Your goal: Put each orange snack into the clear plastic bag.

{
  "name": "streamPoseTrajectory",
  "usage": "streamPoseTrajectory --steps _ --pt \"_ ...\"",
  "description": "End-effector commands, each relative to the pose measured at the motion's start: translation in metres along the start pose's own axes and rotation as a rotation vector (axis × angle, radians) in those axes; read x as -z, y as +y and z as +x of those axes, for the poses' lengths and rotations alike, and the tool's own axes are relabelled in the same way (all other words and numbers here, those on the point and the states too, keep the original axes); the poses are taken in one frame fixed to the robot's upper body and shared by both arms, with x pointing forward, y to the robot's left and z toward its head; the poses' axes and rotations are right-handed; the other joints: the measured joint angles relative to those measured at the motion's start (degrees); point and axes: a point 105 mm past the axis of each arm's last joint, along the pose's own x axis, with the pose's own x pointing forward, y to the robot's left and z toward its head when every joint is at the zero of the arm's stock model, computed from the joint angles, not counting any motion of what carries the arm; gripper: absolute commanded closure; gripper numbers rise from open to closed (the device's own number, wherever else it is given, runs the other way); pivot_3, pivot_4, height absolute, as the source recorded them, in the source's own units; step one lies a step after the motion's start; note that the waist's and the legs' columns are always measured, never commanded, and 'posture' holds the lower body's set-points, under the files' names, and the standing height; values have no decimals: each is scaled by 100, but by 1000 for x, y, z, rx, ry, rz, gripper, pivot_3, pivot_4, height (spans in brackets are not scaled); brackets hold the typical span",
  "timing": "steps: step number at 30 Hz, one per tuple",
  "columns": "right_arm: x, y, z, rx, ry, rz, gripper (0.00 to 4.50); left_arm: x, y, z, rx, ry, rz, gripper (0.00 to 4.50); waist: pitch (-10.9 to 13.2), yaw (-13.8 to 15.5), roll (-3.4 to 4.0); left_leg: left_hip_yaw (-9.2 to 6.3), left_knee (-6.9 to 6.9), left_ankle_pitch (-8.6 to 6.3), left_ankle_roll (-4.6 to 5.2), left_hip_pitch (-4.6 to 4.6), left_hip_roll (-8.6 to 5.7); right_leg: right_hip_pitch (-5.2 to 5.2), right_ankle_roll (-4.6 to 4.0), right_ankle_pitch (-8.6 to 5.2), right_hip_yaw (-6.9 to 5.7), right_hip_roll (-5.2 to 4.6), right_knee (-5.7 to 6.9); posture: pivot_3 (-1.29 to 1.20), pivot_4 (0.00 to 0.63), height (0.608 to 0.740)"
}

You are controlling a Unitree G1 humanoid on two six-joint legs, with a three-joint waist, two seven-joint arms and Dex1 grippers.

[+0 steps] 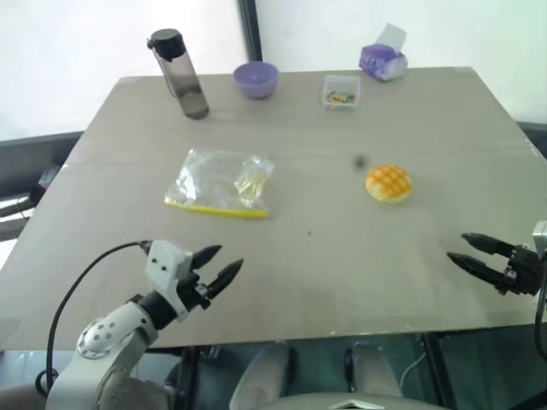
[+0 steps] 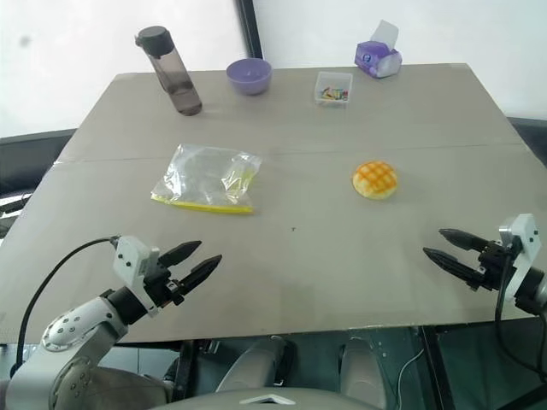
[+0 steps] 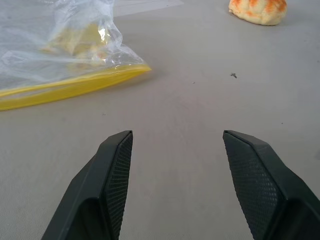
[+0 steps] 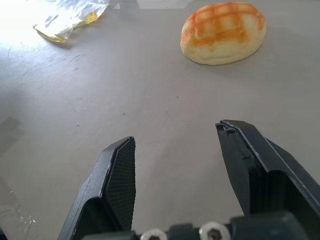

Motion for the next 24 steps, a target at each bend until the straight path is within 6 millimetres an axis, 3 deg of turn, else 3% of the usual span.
streamPoseTrajectory --steps 1,24 --pt "-17 0 -2 2 -44 -52 1643 -11 0 -4 0 -32 40 1479 0 6 0 0 0 0 0 0 0 0 0 0 0 0 -1 0 150 740" --pt "-23 13 8 1 -92 -67 1643 -13 8 9 -6 -38 67 1479 1 8 0 -3 -2 0 0 -2 0 0 0 0 -3 0 -6 0 150 740"
